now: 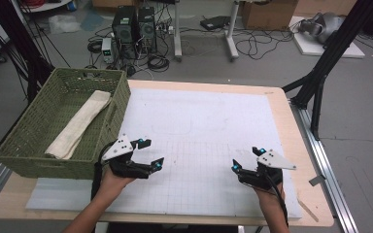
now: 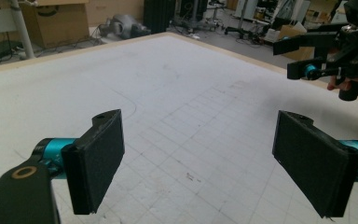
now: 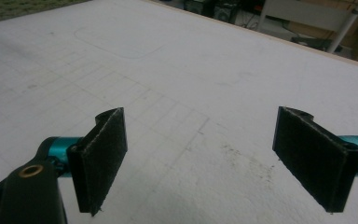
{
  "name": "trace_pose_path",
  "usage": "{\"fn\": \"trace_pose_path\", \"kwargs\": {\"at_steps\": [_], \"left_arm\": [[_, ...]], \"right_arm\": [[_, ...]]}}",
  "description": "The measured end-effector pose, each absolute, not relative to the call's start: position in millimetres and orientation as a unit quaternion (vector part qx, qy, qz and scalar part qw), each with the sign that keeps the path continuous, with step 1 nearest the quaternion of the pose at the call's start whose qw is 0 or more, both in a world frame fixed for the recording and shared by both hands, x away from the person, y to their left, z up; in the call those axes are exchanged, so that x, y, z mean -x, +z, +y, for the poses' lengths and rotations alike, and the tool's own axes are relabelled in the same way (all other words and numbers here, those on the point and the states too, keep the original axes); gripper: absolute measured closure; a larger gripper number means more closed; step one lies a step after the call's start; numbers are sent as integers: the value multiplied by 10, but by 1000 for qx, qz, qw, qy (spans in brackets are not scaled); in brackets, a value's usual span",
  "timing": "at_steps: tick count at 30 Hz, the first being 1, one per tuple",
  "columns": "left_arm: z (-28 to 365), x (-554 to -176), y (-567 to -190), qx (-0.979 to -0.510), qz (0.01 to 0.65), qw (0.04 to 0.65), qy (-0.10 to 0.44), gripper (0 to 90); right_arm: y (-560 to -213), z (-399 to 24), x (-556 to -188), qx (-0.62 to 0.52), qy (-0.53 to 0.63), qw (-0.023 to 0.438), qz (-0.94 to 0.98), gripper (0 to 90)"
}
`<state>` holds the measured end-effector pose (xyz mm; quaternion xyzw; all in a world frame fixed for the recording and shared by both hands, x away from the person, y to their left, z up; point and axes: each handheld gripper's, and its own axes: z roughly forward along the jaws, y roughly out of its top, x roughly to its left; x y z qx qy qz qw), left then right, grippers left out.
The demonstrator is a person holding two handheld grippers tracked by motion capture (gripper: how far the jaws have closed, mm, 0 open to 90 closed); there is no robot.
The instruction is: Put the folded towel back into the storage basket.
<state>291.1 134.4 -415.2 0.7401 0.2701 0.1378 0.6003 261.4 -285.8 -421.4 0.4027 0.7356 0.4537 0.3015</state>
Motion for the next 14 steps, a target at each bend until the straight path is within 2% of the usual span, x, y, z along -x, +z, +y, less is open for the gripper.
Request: {"fn": "trace_pose_path", "kwargs": {"at_steps": [14], "left_arm": [[1319,-2915,-4170,-741,273,598,139,171]], "right_arm": [[-4229,-2970,-2604,-419,453,311,723,167]]}}
